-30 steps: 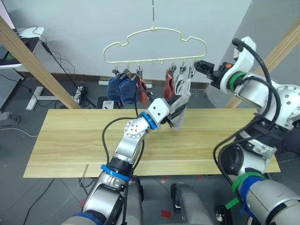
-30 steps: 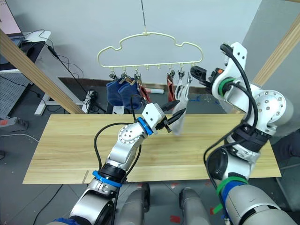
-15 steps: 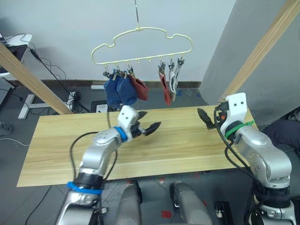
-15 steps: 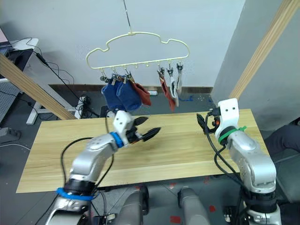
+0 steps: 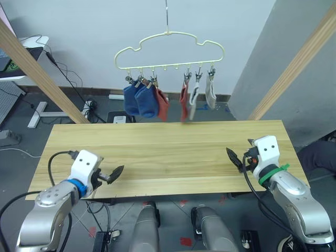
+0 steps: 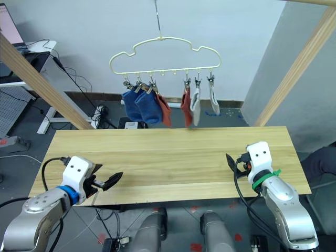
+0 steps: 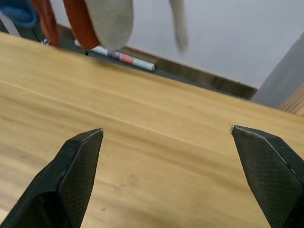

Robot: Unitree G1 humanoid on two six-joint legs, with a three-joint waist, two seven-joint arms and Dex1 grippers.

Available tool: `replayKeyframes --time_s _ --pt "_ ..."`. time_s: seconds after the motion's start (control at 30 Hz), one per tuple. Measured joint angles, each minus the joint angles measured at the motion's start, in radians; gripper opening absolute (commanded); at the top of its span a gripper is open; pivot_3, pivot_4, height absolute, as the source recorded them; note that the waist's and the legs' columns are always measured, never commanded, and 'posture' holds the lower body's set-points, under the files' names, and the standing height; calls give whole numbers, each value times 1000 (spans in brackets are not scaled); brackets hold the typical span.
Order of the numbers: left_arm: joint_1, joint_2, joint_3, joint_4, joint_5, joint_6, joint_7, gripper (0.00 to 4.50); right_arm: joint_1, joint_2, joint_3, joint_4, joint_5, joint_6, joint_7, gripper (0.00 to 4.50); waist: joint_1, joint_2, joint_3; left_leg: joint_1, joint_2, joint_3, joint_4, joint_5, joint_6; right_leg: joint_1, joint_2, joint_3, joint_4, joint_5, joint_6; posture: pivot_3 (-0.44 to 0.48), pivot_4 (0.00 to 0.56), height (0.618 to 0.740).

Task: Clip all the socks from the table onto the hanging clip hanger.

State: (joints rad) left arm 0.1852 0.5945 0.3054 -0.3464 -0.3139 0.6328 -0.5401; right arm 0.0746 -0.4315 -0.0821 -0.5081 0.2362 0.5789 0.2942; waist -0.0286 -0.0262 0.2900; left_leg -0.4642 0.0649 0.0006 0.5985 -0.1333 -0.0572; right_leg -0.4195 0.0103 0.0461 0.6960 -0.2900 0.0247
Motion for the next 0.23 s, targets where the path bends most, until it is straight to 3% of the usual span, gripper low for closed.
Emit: replayKeyframes --time_s 0.23 --pt "18 -7 99 19 -23 -78 -8 4478 14 -7 -37 -1 0 0 9 4500 14 0 0 0 -1 2 0 0 0 0 -4 0 -1 -1 -2 69 270 740"
